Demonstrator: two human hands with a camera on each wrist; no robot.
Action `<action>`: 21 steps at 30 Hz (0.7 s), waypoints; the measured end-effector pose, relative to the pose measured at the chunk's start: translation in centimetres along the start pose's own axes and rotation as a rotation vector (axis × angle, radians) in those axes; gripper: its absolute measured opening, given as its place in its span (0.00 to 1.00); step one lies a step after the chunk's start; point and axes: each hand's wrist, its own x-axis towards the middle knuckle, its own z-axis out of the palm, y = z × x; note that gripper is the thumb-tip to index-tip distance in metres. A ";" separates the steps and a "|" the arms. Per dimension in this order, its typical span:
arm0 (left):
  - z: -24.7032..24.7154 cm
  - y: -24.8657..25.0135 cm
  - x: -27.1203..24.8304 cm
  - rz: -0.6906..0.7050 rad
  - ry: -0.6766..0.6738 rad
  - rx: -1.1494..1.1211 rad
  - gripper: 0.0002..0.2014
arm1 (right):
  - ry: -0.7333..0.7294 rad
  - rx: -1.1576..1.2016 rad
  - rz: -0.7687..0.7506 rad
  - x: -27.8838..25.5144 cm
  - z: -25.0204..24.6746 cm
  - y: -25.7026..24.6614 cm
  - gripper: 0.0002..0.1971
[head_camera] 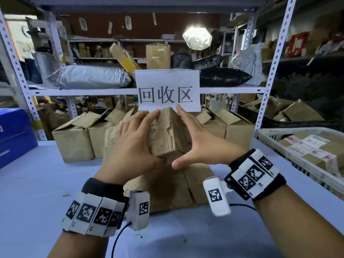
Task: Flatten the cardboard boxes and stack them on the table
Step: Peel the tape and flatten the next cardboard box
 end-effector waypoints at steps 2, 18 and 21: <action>-0.3 0.0 -0.1 0.003 -0.023 -0.020 0.63 | 0.056 -0.091 -0.017 0.3 0.5 0.0 0.75; -1.6 -1.5 -0.4 -0.386 0.299 -0.674 0.33 | 0.361 0.058 -0.164 -2.7 -2.1 1.1 0.64; -2.4 -0.7 -0.4 -0.301 0.355 -0.789 0.31 | 0.393 0.117 -0.147 -2.7 -2.3 0.9 0.66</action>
